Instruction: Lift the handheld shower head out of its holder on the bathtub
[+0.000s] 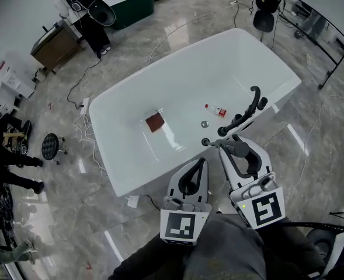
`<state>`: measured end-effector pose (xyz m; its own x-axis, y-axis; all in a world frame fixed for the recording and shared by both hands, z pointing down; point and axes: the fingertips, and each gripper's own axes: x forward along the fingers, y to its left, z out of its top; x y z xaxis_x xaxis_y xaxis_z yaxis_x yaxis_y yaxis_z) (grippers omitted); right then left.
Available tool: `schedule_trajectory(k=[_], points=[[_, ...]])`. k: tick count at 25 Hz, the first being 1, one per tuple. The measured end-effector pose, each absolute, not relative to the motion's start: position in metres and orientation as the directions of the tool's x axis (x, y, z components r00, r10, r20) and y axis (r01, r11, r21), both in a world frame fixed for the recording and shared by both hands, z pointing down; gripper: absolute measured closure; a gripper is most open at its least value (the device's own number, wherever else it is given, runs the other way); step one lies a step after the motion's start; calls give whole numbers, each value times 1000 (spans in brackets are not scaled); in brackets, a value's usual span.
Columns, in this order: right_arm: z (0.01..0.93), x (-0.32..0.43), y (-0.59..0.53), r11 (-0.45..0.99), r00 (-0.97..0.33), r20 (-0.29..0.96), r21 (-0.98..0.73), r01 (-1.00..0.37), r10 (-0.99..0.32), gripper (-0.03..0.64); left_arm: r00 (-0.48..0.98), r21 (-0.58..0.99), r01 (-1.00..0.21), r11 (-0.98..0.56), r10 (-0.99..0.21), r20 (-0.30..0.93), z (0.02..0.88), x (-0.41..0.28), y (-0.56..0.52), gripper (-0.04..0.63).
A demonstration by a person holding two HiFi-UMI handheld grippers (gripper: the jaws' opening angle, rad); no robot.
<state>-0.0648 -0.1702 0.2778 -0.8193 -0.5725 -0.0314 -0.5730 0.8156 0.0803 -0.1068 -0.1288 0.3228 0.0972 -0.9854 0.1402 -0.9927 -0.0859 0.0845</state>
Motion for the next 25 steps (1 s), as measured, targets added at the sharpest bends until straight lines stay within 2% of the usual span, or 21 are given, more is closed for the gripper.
schedule_trajectory(k=[9,14,25], points=[[253,-24,-85,822,-827,-123,99,-560,-549,478,65,77,-996,-53,-985,162,324,-75,-49,592],[265,3,-49,813,-818,-60,93,-575,-571,479,54,93,-995,-37,-981,188,332,-55,-7,592],[245,-3,1,795,-808,-102,144,-589,-581,479,110,123,-988,-92,-983,149,330,-57,30,592]])
